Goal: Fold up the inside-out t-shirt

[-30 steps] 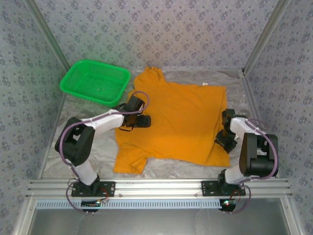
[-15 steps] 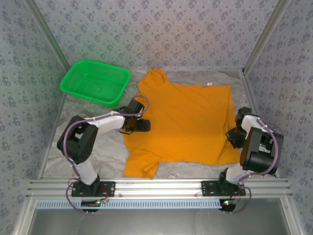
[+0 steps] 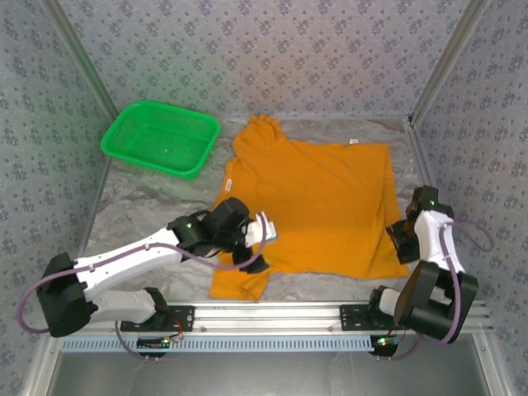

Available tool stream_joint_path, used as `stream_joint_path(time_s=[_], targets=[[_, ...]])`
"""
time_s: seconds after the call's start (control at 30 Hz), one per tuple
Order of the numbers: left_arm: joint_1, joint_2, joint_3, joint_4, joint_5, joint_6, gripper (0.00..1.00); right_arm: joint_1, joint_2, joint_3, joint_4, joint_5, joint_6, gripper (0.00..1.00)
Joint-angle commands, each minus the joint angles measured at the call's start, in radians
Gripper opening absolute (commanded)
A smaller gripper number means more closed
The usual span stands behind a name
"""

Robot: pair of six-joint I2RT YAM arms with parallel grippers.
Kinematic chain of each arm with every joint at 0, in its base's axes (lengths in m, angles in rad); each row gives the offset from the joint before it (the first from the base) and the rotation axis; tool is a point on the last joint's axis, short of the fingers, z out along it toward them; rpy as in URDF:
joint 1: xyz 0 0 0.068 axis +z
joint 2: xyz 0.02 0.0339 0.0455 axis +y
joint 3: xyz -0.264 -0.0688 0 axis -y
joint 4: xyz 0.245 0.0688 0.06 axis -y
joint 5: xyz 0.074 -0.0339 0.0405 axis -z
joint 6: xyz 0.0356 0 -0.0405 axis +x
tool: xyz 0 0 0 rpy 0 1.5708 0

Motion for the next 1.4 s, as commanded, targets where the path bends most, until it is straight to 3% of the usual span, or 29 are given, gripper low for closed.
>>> stream_joint_path(time_s=[0.0, 0.1, 0.3, 0.37, 0.43, 0.5, 0.6, 0.67, 0.73, 0.87, 1.07, 1.23, 1.37], targets=[[-0.034, 0.011, -0.042, -0.13, 0.123, 0.192, 0.77, -0.014, -0.03, -0.076, -0.057, -0.034, 0.044, 0.65], [-0.083, 0.023, -0.069, -0.102, 0.103, 0.083, 0.76, -0.017, -0.015, -0.124, -0.031, -0.049, 0.035, 0.65], [-0.113, 0.106, -0.082, 0.056, -0.07, -0.102, 0.78, -0.025, 0.065, -0.213, 0.147, -0.103, 0.007, 0.59], [-0.113, 0.156, -0.073, 0.077, -0.112, -0.145, 0.78, -0.026, 0.084, -0.217, 0.183, -0.102, 0.005, 0.48], [-0.113, 0.205, -0.079, 0.114, -0.151, -0.194, 0.77, -0.026, 0.096, -0.209, 0.203, -0.101, 0.004, 0.21], [-0.11, 0.247, -0.078, 0.147, -0.257, -0.26, 0.76, -0.023, 0.103, -0.189, 0.21, -0.117, -0.002, 0.16], [-0.03, 0.284, -0.032, 0.171, -0.329, -0.397, 0.77, -0.013, 0.101, -0.138, 0.145, -0.073, -0.002, 0.21], [0.059, 0.303, 0.038, 0.137, -0.29, -0.535, 0.77, -0.002, 0.076, -0.084, 0.085, 0.001, -0.014, 0.47], [0.111, 0.312, 0.11, 0.101, -0.253, -0.637, 0.79, 0.022, 0.034, -0.009, 0.03, 0.091, -0.023, 0.58], [0.139, 0.318, 0.163, 0.127, -0.232, -0.726, 0.86, 0.135, 0.017, 0.106, 0.148, 0.133, -0.097, 0.59], [0.26, 0.49, 0.255, 0.093, -0.319, -0.917, 0.83, 0.336, 0.287, 0.317, 0.348, 0.134, -0.242, 0.59], [0.323, 0.702, 0.377, 0.161, -0.394, -0.94, 0.82, 0.297, 0.561, 0.398, 0.477, 0.019, -0.226, 0.55], [0.36, 0.865, 0.561, 0.125, -0.395, -0.956, 0.82, 0.257, 0.64, 0.377, 0.464, -0.004, -0.194, 0.5]])
